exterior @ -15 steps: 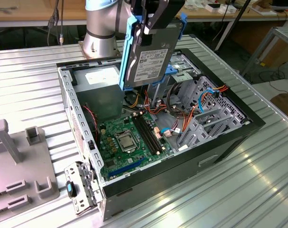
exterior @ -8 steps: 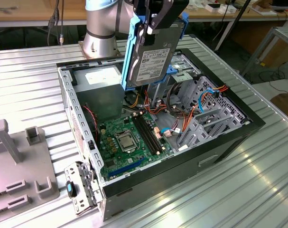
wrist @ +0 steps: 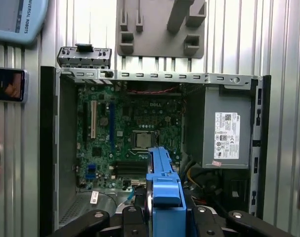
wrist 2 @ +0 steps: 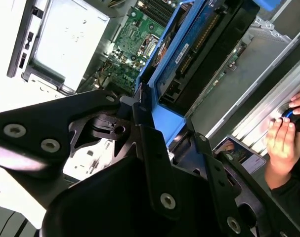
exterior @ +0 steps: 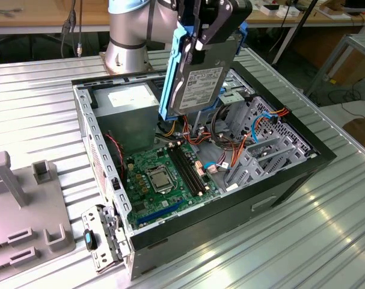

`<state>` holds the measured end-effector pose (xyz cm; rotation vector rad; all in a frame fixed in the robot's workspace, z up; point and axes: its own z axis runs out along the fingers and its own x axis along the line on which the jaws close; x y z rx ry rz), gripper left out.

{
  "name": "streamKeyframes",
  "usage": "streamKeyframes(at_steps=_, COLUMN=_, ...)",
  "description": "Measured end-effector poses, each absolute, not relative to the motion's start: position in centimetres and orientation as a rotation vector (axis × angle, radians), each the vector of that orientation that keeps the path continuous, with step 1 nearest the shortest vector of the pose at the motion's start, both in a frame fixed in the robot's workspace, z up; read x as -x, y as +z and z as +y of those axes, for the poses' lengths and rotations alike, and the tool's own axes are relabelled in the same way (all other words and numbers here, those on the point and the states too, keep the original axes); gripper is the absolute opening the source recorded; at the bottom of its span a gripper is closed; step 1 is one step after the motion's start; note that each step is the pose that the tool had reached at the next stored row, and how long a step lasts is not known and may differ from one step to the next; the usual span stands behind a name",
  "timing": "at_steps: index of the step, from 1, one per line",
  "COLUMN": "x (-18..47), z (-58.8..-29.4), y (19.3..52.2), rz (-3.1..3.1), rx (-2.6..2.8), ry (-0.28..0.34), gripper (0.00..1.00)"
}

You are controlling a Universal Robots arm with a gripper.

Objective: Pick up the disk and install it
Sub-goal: 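Insert the disk into the insertion slot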

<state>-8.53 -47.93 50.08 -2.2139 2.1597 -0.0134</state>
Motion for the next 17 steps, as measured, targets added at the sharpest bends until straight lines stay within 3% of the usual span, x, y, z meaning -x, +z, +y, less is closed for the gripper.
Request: streamKeyframes(at_steps=17, x=4.7, z=-49.3, y=49.8, rz=2.146, rx=2.200, ry=-0.044, gripper=0.37)
